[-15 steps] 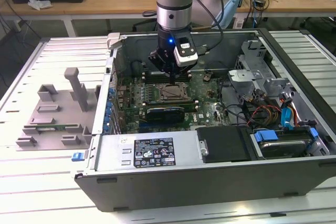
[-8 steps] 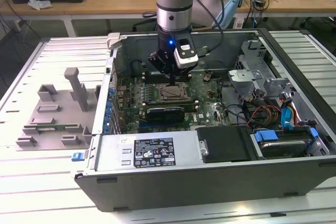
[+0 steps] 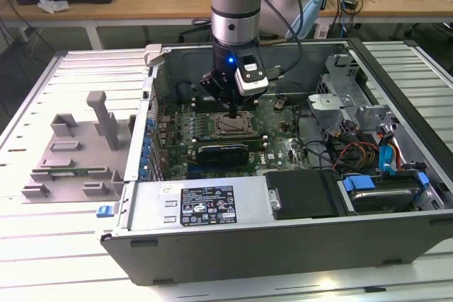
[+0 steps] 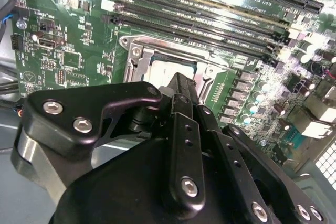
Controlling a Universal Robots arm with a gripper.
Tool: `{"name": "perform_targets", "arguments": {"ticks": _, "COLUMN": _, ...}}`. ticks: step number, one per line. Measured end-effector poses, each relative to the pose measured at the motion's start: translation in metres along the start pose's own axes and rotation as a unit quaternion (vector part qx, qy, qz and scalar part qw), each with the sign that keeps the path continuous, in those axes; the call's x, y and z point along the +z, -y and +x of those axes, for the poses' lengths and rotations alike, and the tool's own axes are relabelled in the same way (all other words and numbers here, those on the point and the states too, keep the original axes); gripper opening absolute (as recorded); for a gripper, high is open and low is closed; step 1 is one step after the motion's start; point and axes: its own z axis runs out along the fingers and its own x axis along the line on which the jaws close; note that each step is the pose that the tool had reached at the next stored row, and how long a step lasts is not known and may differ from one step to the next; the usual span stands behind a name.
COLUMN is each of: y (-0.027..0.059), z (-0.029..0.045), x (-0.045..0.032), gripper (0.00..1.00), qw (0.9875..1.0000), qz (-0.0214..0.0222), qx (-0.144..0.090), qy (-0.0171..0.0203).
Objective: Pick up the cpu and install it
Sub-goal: 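Install the second cpu locking lever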
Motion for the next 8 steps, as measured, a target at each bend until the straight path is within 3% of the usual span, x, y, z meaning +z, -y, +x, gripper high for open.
{"name": "perform_targets", "arguments": {"ticks": 3, "y": 0.0052, "z": -0.0014, "x": 0.0001, "gripper": 0.11, "qw": 1.0, "qz": -0.0001, "qx": 0.0, "qy": 0.0}}
{"name": "perform_targets", "arguments": {"ticks": 8, "y": 0.0211, "z": -0.0055, "x": 0.0001, "gripper": 0.11, "qw": 1.0, "qz": 0.0, "qx": 0.0, "qy": 0.0}}
